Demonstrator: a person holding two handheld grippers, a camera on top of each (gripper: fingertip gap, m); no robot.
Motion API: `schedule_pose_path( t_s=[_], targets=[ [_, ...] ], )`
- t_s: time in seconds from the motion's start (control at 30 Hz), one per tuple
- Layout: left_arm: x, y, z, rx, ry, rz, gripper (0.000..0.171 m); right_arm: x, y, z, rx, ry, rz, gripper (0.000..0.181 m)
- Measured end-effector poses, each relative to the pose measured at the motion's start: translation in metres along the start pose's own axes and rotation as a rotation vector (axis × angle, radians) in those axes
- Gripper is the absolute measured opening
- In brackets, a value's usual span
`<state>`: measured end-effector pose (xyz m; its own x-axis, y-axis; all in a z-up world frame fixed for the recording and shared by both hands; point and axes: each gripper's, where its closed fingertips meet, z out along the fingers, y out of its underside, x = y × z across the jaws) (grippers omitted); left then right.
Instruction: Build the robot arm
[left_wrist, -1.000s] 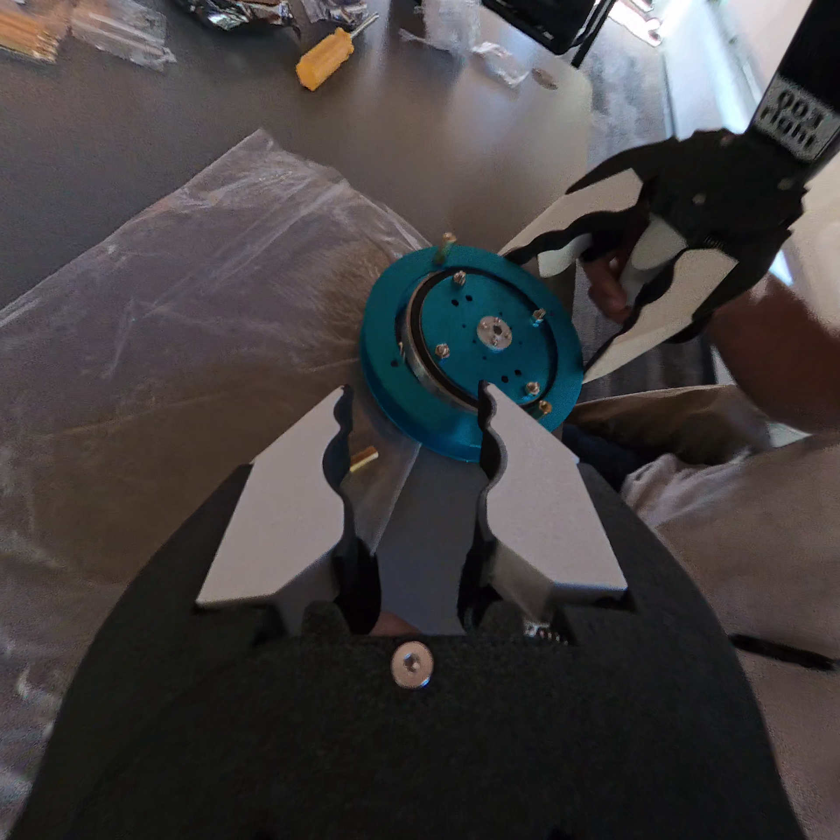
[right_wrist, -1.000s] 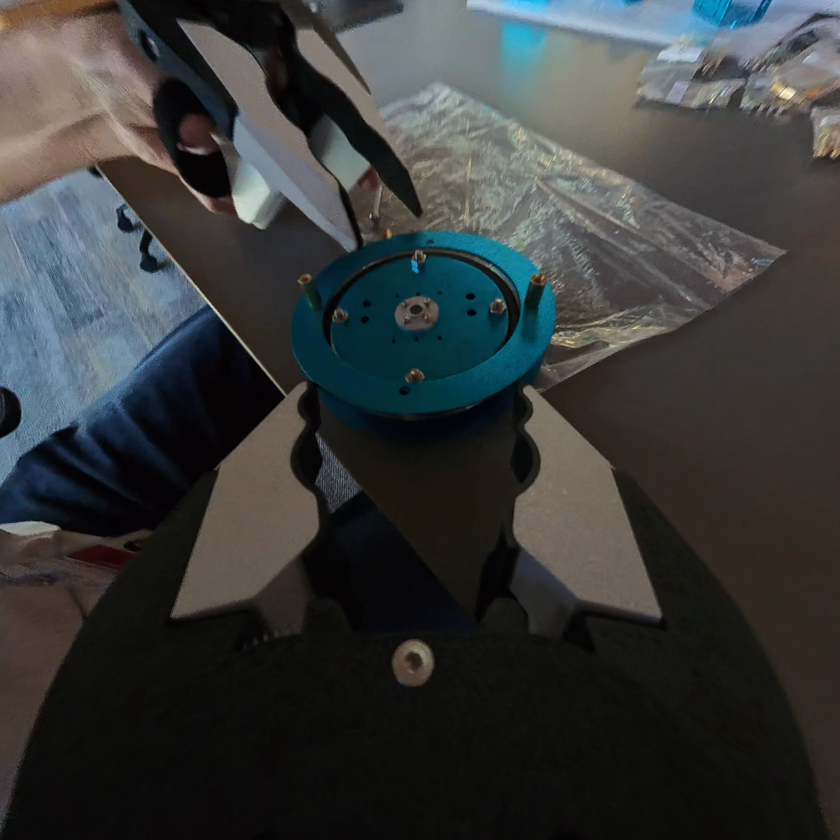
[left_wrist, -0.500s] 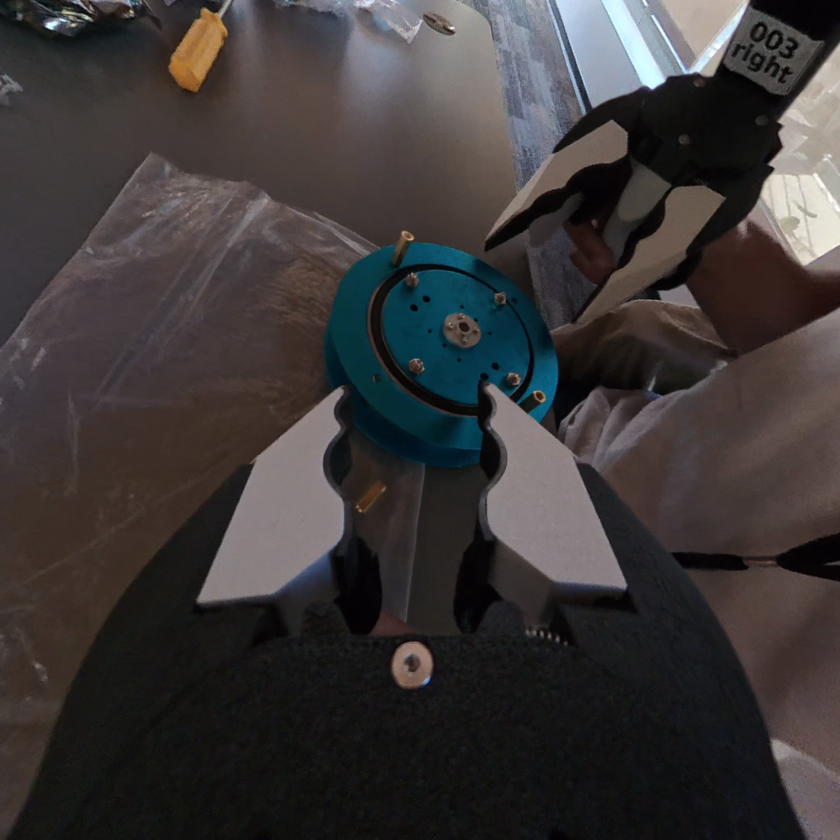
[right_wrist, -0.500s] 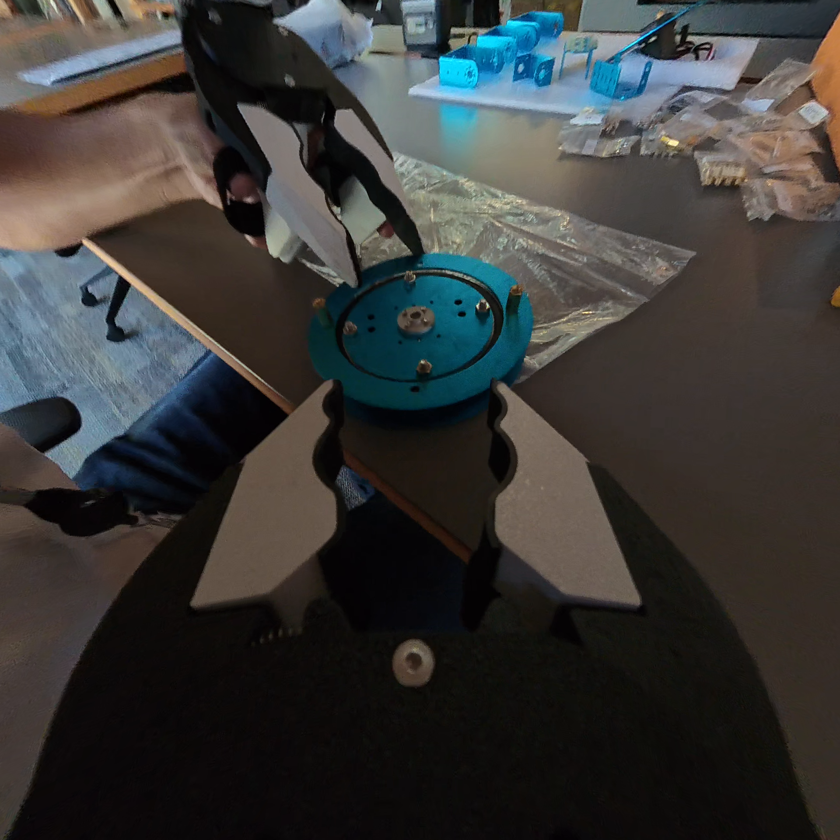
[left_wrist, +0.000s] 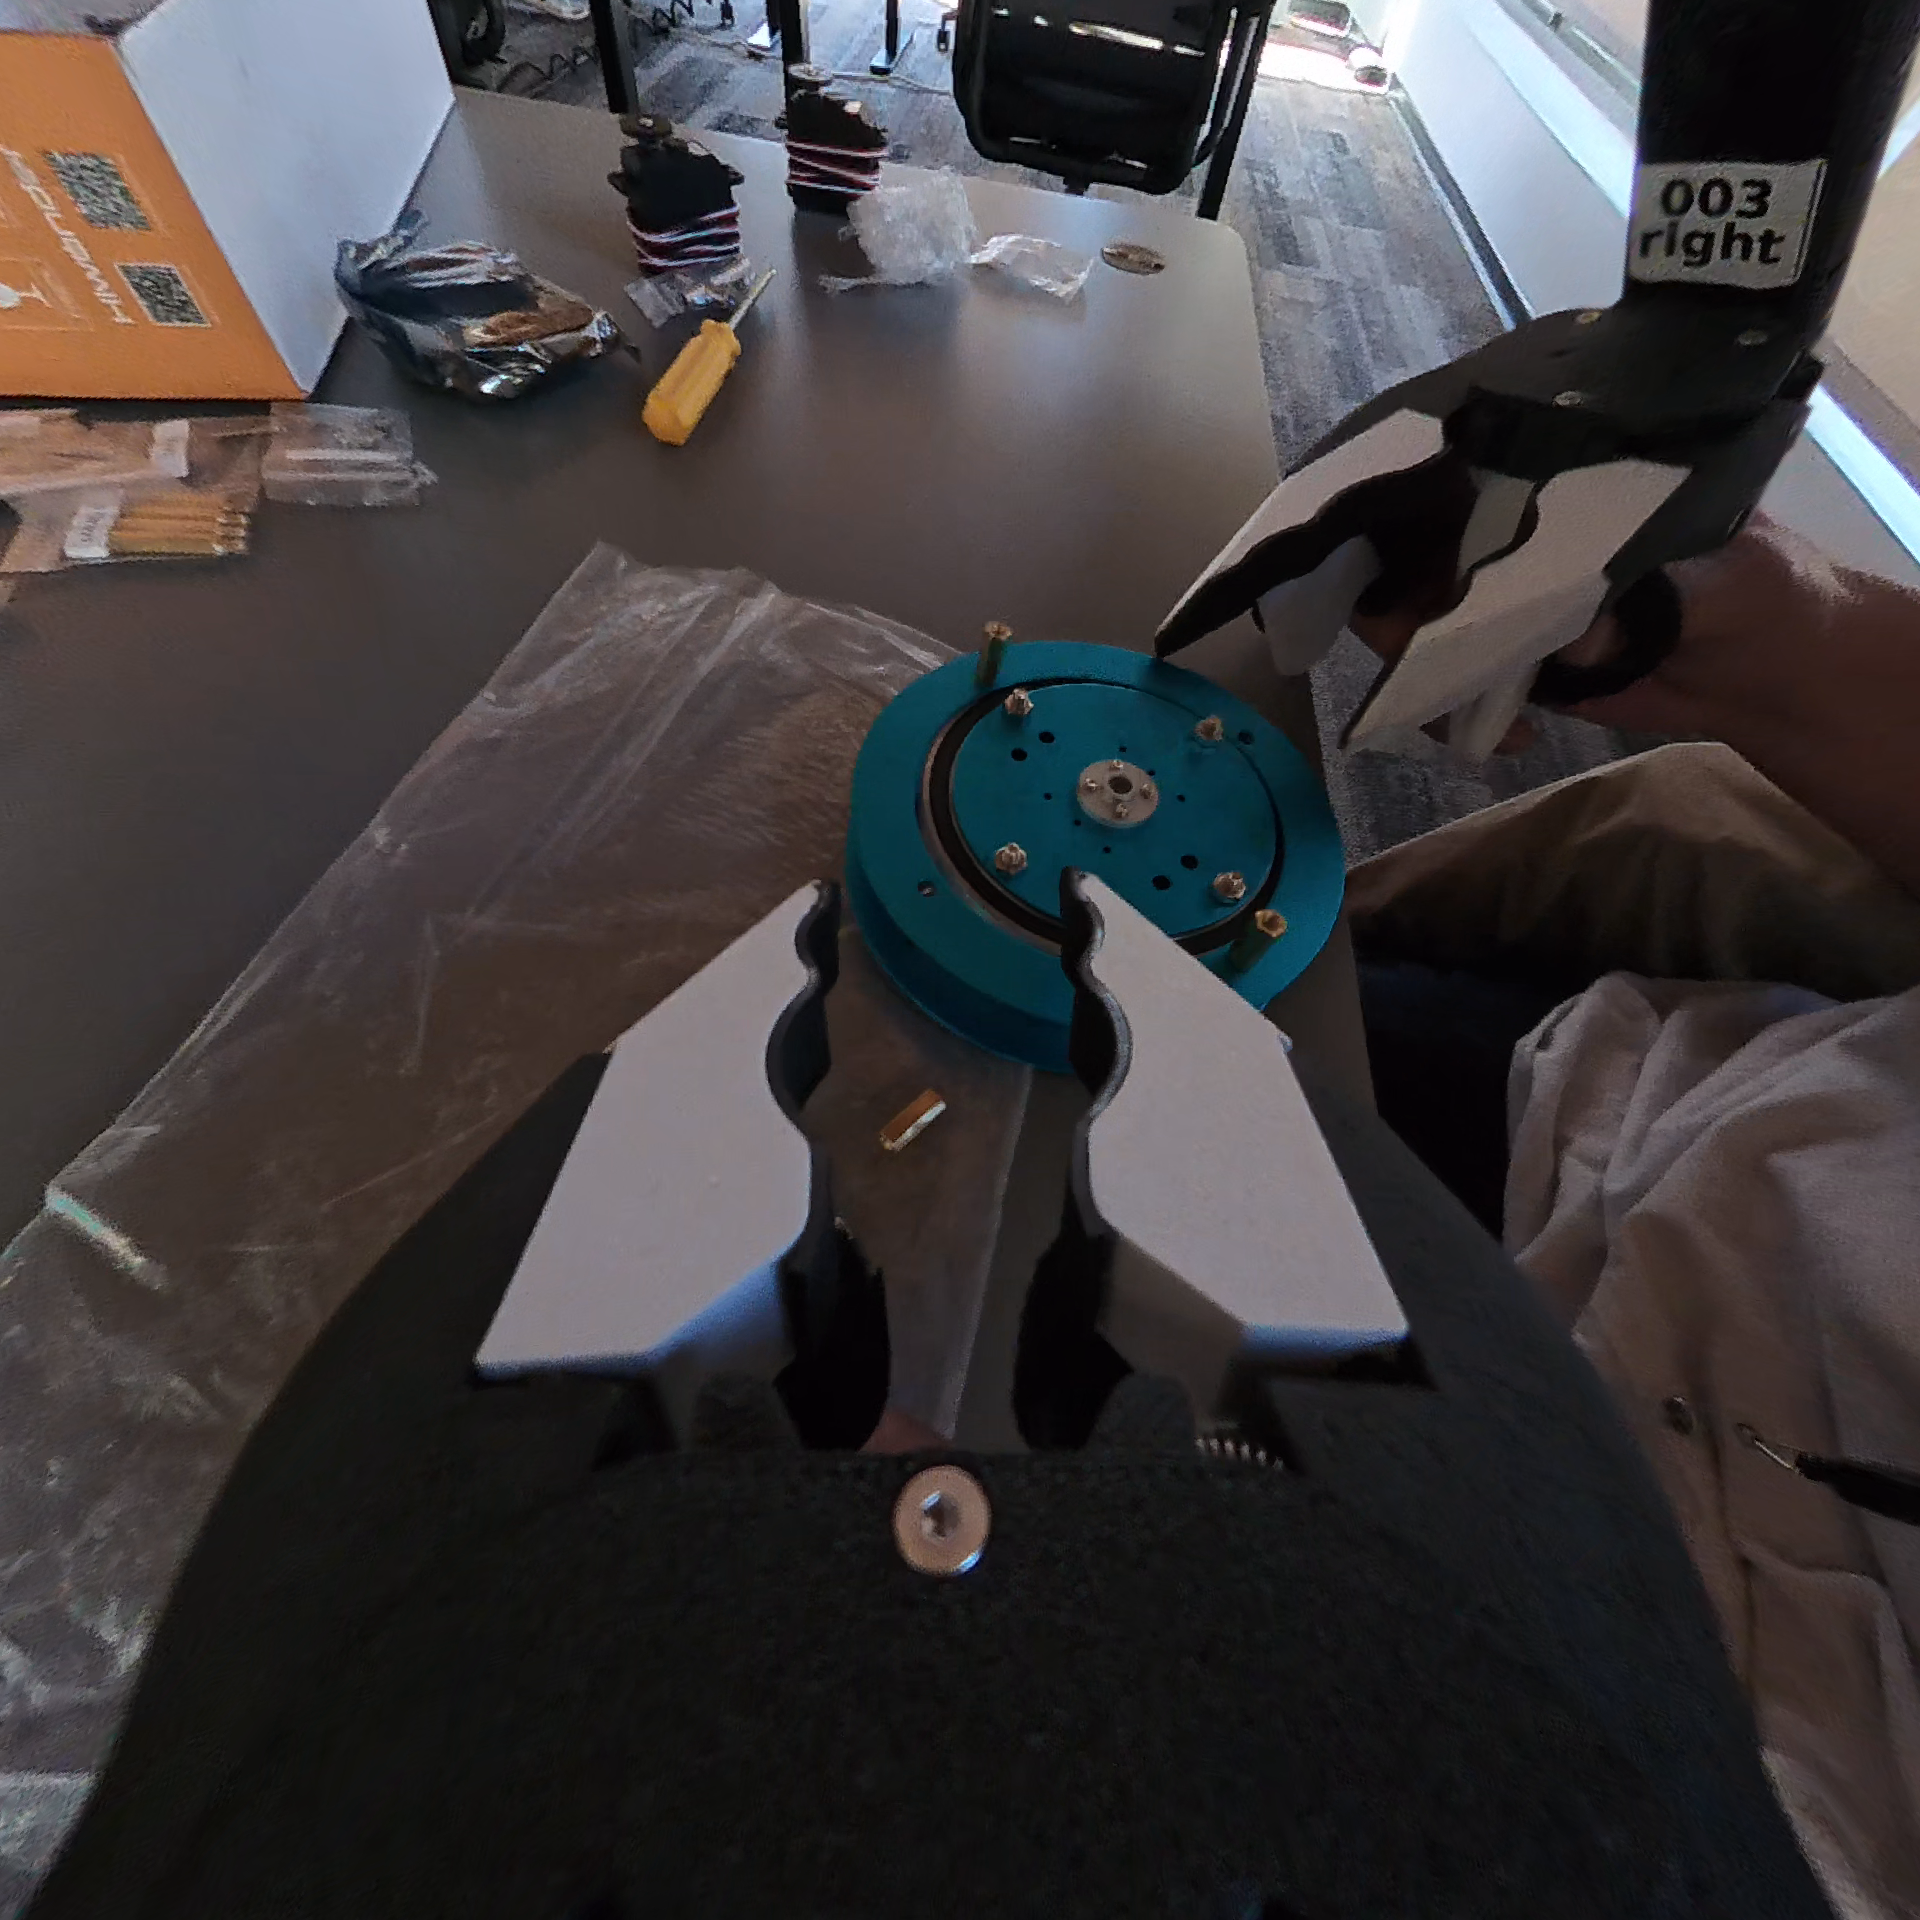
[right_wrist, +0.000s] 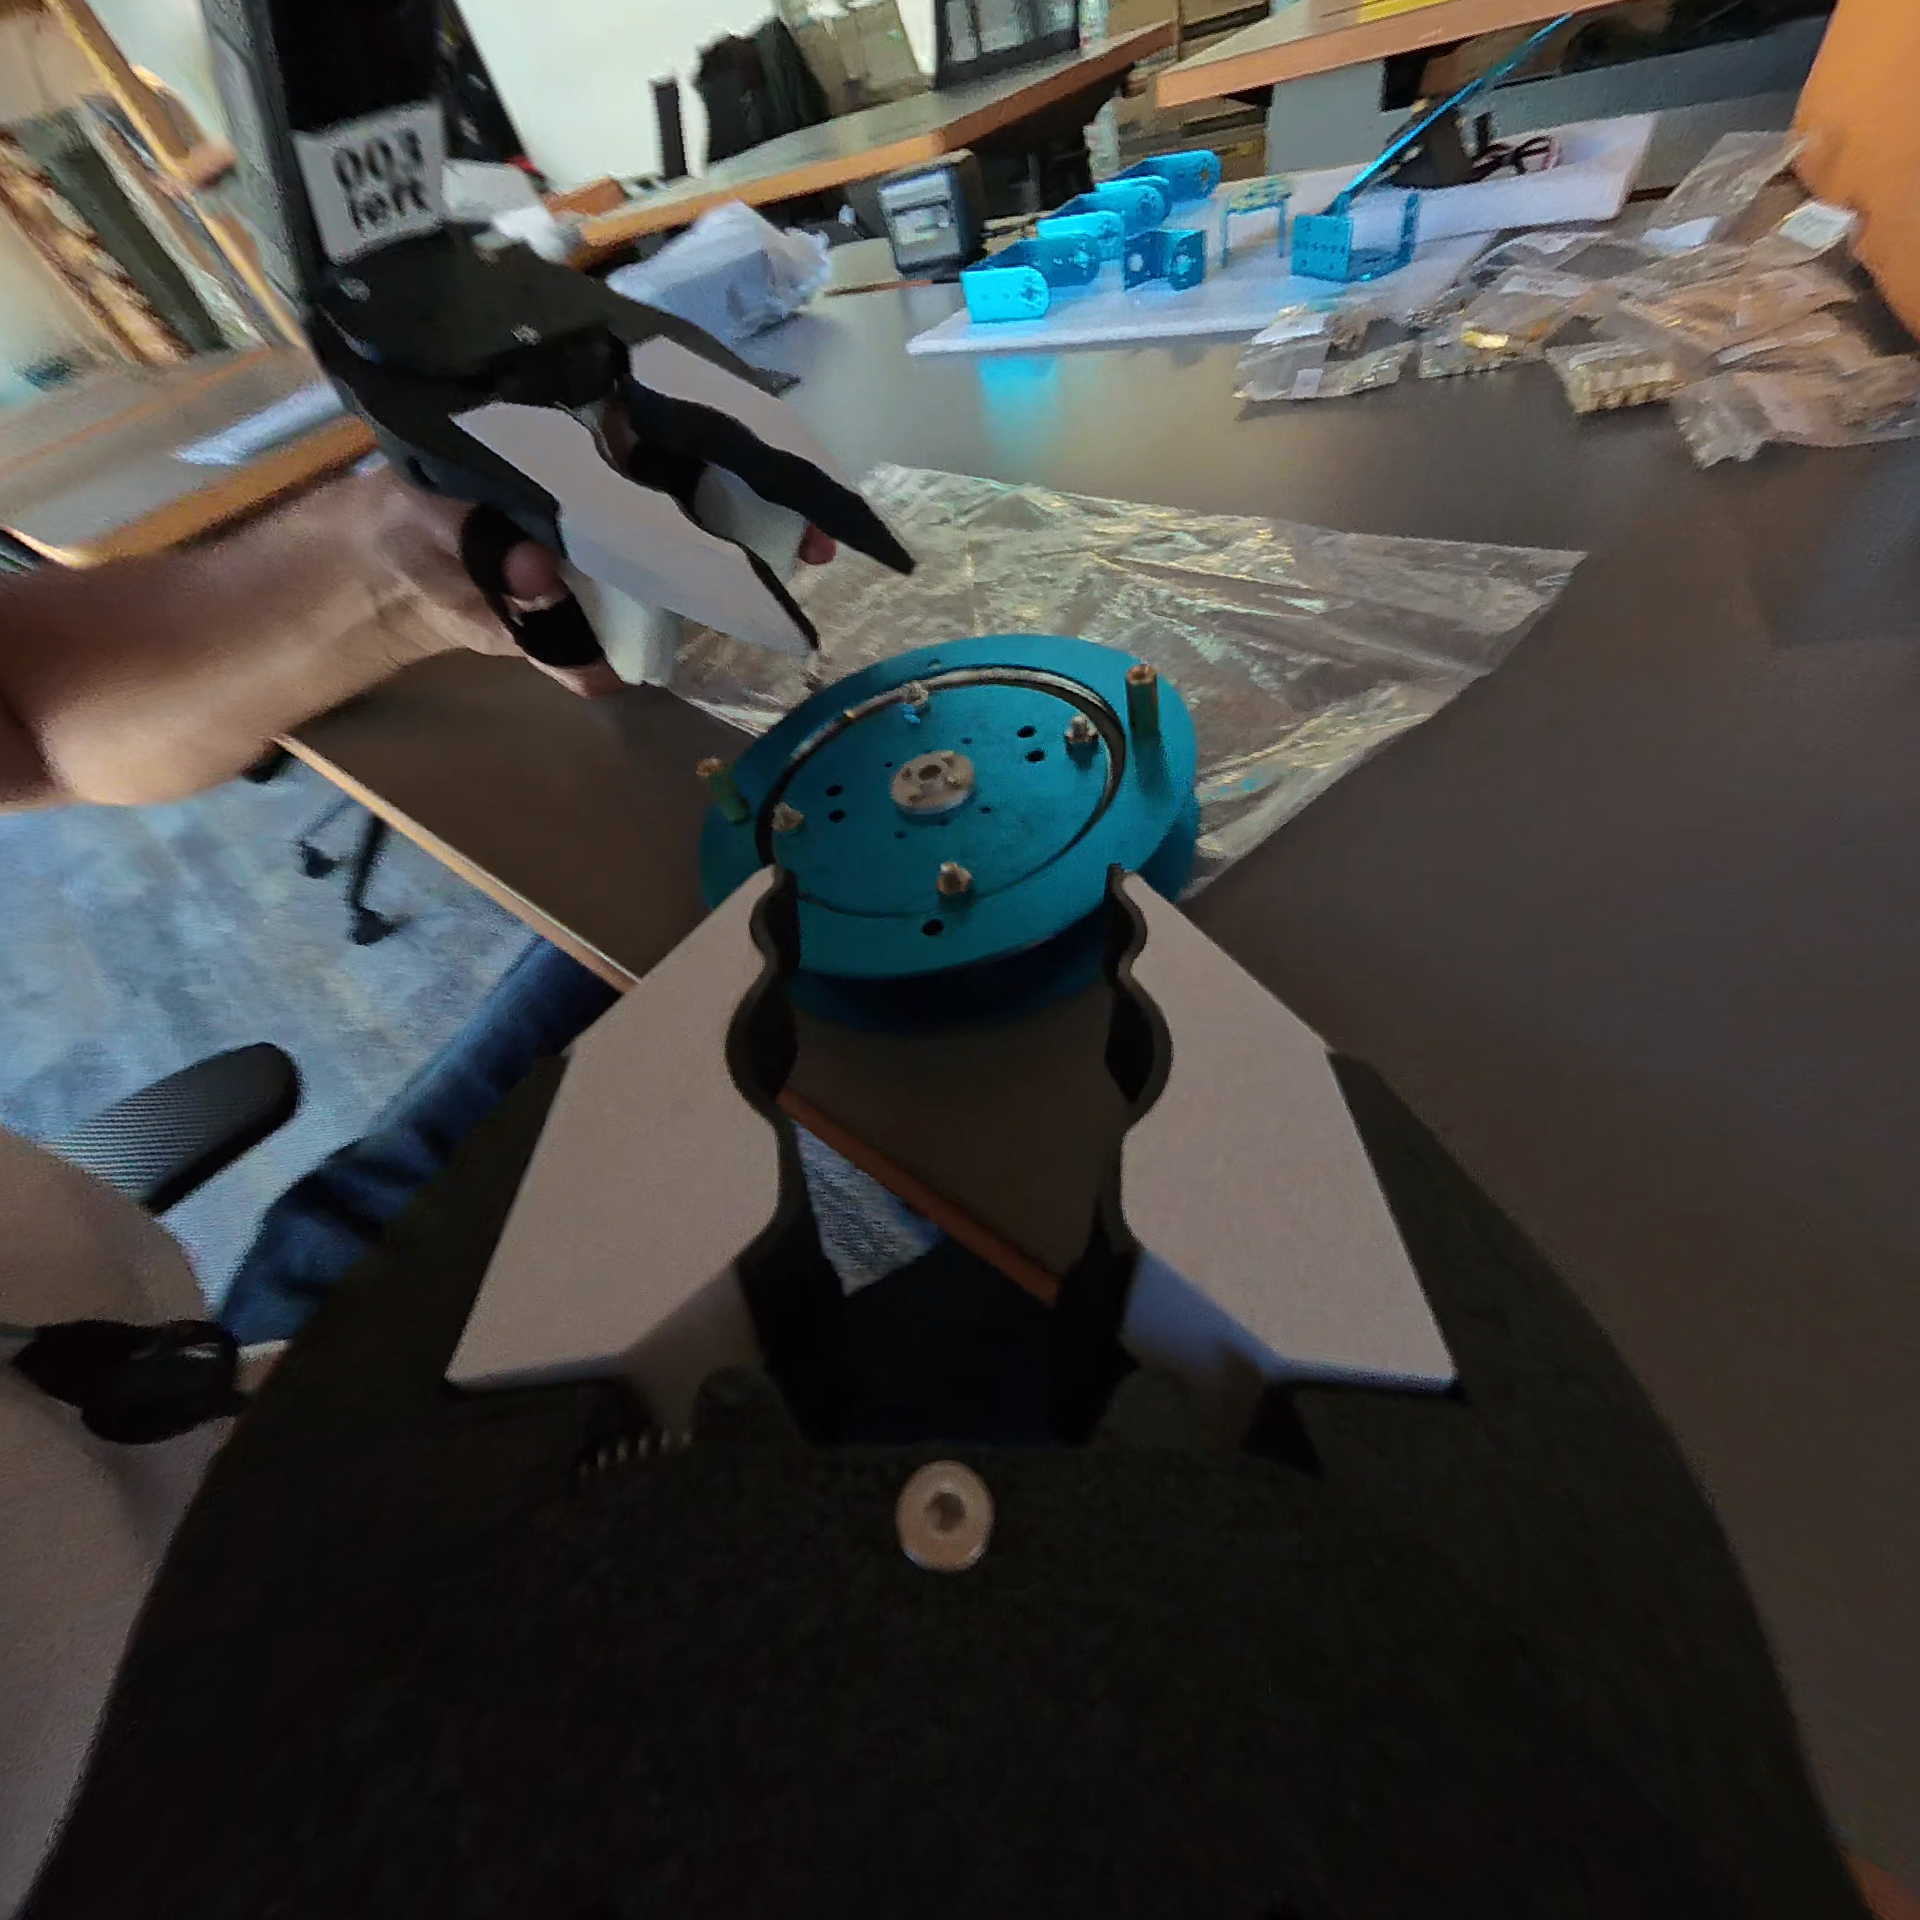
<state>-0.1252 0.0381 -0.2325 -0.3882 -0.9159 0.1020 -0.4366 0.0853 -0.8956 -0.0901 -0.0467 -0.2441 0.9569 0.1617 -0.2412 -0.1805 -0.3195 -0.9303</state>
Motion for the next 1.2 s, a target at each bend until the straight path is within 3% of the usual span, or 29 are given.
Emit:
schedule_pose_path(
  t_s=[0.2, 0.3, 0.5, 0.6, 0.77, 0.87, 0.97, 1.07, 1.2],
  targets=[
    [0.003, -0.004, -0.008, 0.012, -0.006, 0.031, 0.040, 0.014, -0.012, -0.016, 0.050, 0.018, 0.064, 0.045],
    [0.025, -0.006, -0.014, 0.014, -0.019, 0.098, 0.040, 0.010, -0.011, -0.020, 0.050, 0.023, 0.064, 0.042],
    [0.059, 0.003, -0.018, 0.062, -0.228, 0.076, 0.025, -0.006, 0.000, -0.025, 0.052, 0.081, -0.006, 0.036],
    [0.066, 0.005, -0.020, 0.065, -0.311, 0.085, 0.020, -0.035, 0.013, -0.021, 0.072, 0.077, 0.021, 0.035],
    [0.071, 0.005, -0.012, -0.003, -0.351, 0.119, 0.017, -0.080, 0.038, 0.000, 0.132, 0.109, -0.003, 0.044],
    [0.071, 0.011, -0.010, -0.037, -0.356, 0.094, 0.017, -0.073, 0.041, 0.000, 0.150, 0.196, -0.036, 0.045],
    [0.052, 0.010, -0.022, -0.073, -0.420, 0.147, 0.017, -0.066, 0.023, -0.007, 0.239, 0.249, -0.041, 0.039],
    [0.043, 0.000, -0.027, -0.059, -0.376, 0.082, 0.018, -0.061, 0.027, -0.002, 0.193, 0.311, -0.088, 0.022],
    [0.053, -0.007, -0.021, -0.043, -0.255, 0.062, 0.018, -0.066, 0.035, 0.014, 0.167, 0.345, -0.052, 0.025]
  ],
)
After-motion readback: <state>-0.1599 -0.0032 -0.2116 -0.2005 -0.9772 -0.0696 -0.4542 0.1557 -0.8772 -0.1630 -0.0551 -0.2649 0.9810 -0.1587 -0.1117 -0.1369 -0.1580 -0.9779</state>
